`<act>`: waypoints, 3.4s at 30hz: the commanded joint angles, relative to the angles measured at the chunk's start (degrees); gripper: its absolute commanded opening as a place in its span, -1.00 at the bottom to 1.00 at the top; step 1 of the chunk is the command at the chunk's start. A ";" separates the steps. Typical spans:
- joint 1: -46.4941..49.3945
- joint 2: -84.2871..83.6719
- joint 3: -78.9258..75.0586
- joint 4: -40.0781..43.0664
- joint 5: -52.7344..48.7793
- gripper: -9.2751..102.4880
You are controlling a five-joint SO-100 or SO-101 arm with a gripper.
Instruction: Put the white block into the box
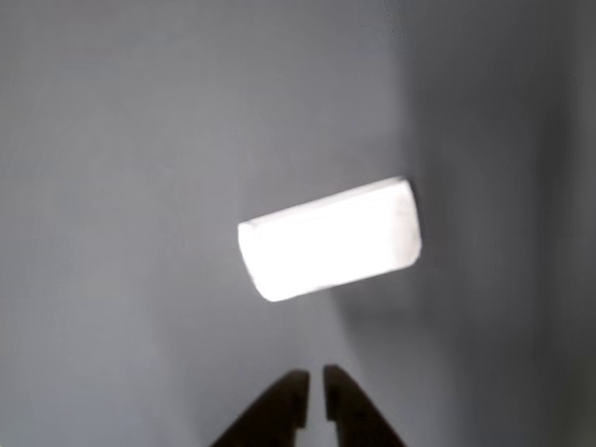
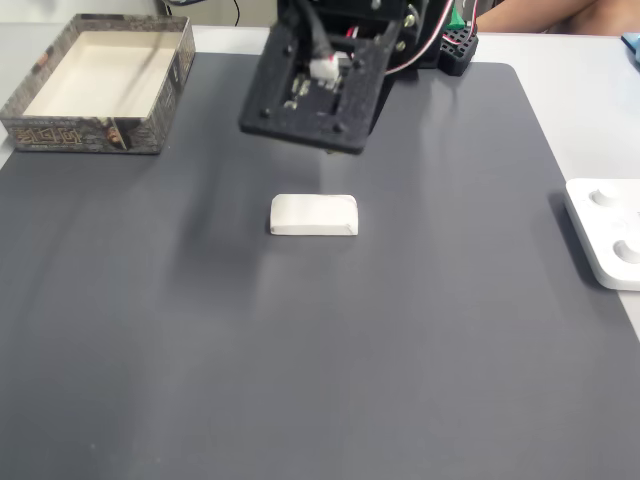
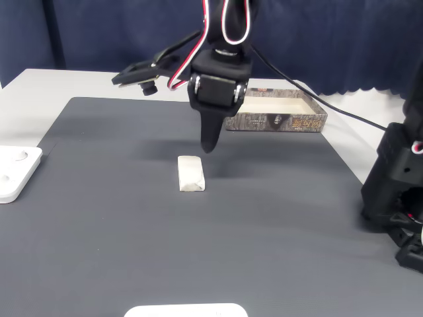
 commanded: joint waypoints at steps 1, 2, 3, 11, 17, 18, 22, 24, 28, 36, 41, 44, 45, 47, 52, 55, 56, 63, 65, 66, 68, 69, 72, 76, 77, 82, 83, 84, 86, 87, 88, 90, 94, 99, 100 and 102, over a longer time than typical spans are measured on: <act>1.58 0.00 -4.75 0.26 0.44 -0.86; 1.67 -0.26 -5.01 0.26 0.44 -0.86; 1.67 -0.62 -5.27 0.26 0.44 -0.86; 1.49 -3.60 -6.77 0.09 0.44 -0.86; 1.58 -4.04 -7.56 -1.67 0.44 -0.86; 1.49 -4.13 -7.56 -1.76 0.44 -0.86; 1.23 -4.66 -8.00 -1.76 0.44 -0.86; 1.23 -4.83 -8.35 -1.76 2.81 -0.86; 1.49 -4.83 -9.49 -1.76 10.11 -0.86; 1.58 -4.66 -10.02 -1.76 20.30 -0.86; 1.41 -4.57 -9.93 -1.32 23.99 -0.86; 1.41 -4.57 -9.67 -0.97 27.86 -0.86; 1.41 -4.57 -9.49 -0.97 29.71 -0.86; 1.41 -4.39 -9.05 -0.88 35.33 -0.86; 1.67 -3.34 -8.26 -0.79 45.26 -0.86; 2.11 -2.29 -6.15 -0.62 46.58 -0.86; 2.20 -2.02 -5.54 -0.26 47.81 -0.86; 1.76 -1.32 -3.25 -0.35 70.22 -0.86; 1.85 -1.32 -3.96 -0.35 70.40 -0.86; 1.93 -1.32 -4.39 -0.35 70.40 -0.86; 2.29 -1.32 -5.01 -0.35 70.40 -0.86; 2.46 -1.32 -5.27 -0.26 70.40 -0.86; 2.81 -1.76 -6.77 -0.26 70.49 -0.86; 3.52 -2.11 -8.09 -0.26 78.84 -0.86; 3.60 -2.11 -8.17 -0.26 81.83 -0.86; 4.04 -2.11 -8.61 0.00 88.42 -0.86; 4.13 -2.11 -8.70 0.09 89.56 -0.86; 4.13 -2.11 -8.79 0.09 91.32 -0.86; 4.13 -2.20 -8.88 0.09 94.22 -0.86; 4.13 -2.20 -9.05 0.09 95.62 -0.86; 4.13 -2.29 -9.14 0.09 97.38 -0.86; 4.13 -2.37 -9.32 0.09 100.55 -0.86; 4.22 -2.55 -9.67 0.09 106.87 -0.86; 4.48 -3.25 -10.02 0.09 107.49 -0.86; 4.48 -3.52 -10.28 0.09 107.49 -0.86; 4.48 -4.04 -10.81 0.09 107.49 -0.86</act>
